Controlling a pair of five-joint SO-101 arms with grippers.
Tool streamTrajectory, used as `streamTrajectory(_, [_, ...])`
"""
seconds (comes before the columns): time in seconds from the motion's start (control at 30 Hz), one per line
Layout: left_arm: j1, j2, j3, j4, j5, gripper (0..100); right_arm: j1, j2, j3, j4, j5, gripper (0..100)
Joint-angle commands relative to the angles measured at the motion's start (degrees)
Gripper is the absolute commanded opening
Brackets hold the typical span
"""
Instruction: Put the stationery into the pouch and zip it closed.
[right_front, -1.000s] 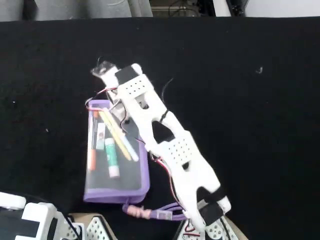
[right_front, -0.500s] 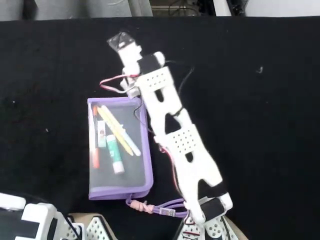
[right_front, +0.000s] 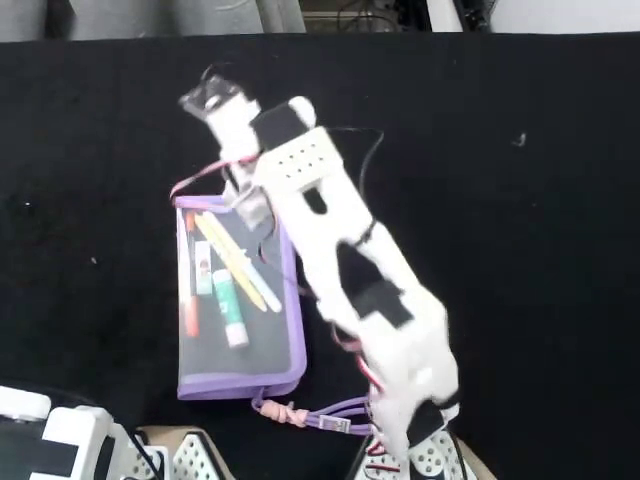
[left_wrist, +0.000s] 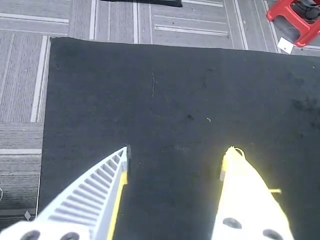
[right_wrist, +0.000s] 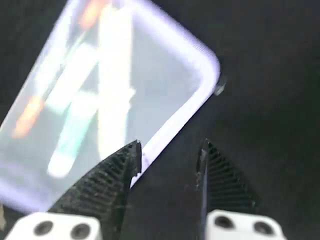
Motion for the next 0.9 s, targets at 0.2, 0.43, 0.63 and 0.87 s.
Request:
streamTrajectory(0.2, [0.3,-0.6,-0.5,-0.9,-0.4,30,-11.2,-28.5,32.8,-5.3,4.5,19.0])
streamTrajectory(0.43, [0.2,-0.8,-0.5,-1.1,-0.4,30,-20.7,-31.3,51.7,-14.7,4.5,18.8])
streamTrajectory(0.63, [0.3,-1.0,-0.5,-1.1,-0.4,30,-26.2,-31.6,56.3,-17.4,4.0,18.8])
streamTrajectory(0.87, [0.3,-1.1,-0.5,-1.1,-0.4,30,-31.0,-31.3,56.7,-17.1,4.0,18.8])
